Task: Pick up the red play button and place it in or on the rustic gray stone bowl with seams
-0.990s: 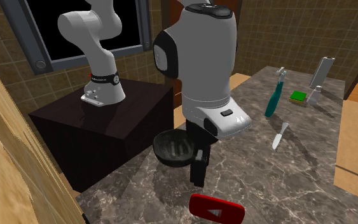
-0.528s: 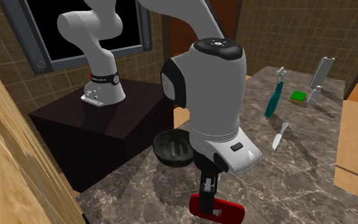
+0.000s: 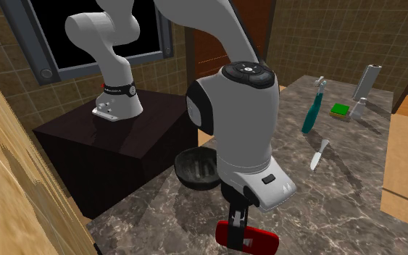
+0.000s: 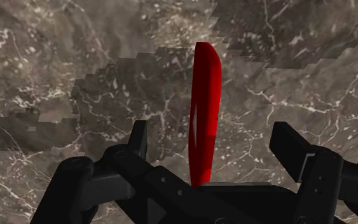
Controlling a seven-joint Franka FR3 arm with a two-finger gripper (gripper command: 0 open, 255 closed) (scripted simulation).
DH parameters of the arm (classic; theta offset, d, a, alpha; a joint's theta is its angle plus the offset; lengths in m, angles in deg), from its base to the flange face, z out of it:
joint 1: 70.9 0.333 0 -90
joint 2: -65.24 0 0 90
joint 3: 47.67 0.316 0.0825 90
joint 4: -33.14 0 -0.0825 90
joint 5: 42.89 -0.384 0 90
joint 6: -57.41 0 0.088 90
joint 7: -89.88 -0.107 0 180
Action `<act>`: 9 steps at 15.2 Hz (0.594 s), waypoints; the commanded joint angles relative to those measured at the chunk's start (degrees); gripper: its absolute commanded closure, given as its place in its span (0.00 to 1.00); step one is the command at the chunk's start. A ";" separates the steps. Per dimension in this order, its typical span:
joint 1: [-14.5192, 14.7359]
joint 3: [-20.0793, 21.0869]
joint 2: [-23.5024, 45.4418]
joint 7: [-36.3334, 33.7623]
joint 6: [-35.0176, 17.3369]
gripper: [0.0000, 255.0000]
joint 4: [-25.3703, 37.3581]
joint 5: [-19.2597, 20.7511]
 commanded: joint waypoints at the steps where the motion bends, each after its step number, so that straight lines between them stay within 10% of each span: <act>1: -0.01 0.00 0.01 0.00 -0.02 0.00 0.01 -0.01; 3: 0.00 0.00 0.01 0.00 -0.01 0.00 0.01 0.00; 4: 0.00 0.00 0.01 0.00 -0.01 1.00 0.01 0.00; 9: 0.00 0.00 0.01 0.00 -0.01 1.00 0.01 0.00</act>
